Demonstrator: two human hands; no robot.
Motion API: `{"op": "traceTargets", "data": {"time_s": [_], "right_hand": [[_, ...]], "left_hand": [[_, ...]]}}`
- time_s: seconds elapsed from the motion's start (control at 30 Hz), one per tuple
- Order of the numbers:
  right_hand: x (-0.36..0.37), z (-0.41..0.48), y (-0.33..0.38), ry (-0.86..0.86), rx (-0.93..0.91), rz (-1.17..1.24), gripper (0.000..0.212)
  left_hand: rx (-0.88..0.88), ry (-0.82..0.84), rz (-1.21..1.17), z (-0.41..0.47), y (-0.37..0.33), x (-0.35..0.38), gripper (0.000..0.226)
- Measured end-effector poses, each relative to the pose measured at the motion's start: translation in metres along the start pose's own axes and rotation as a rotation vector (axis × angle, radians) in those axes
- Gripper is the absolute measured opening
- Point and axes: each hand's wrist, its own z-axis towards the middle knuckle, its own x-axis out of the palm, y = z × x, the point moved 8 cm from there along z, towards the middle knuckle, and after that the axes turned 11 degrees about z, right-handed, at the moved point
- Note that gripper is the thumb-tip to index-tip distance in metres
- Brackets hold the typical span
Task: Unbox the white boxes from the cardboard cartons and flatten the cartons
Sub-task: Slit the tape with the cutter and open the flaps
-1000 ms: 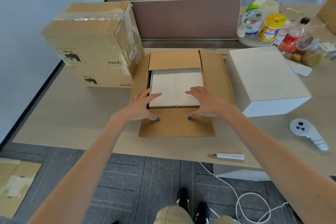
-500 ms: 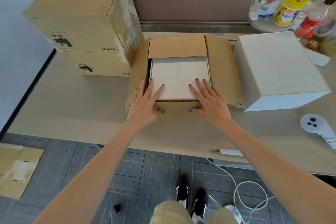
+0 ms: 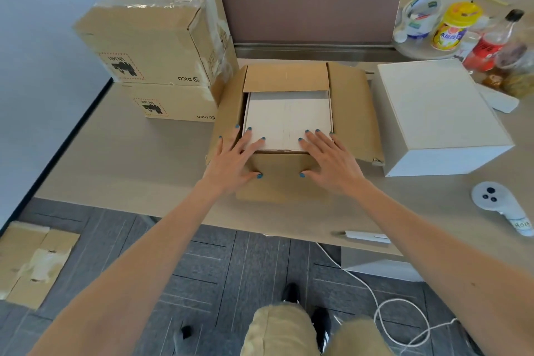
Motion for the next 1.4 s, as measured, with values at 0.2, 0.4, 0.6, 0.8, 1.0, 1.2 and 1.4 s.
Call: {"op": "traceTargets", "data": {"time_s": [0.2, 0.4, 0.6, 0.8, 1.0, 1.2, 1.4], "right_hand": [[-0.012, 0.004, 0.004, -0.057, -0.037, 0.078, 0.052], [-0.023, 0.051, -0.007, -0.094, 0.019, 0.052, 0.051], [-0.032, 0.112, -0.030, -0.157, 0.074, 0.011, 0.052], [-0.042, 0.169, -0.058, -0.148, 0.067, 0.008, 0.060], [-0.055, 0.190, -0.065, -0.125, -0.128, -0.012, 0.049], [-0.099, 0.207, -0.061, -0.417, -0.275, -0.018, 0.027], [-0.140, 0.262, -0.076, -0.602, -0.129, -0.055, 0.027]], "left_hand": [[-0.001, -0.107, -0.051, 0.002, -0.002, -0.021, 0.055], [-0.033, -0.117, -0.068, 0.046, 0.006, -0.027, 0.051], [-0.030, -0.201, -0.082, 0.110, 0.025, -0.030, 0.050], [0.032, -0.188, -0.080, 0.172, 0.046, -0.026, 0.054], [0.202, -0.341, -0.051, 0.195, 0.056, -0.036, 0.045], [0.264, -0.540, -0.196, 0.217, 0.079, -0.092, 0.035], [0.035, -0.708, -0.094, 0.271, 0.103, -0.129, 0.026]]}}
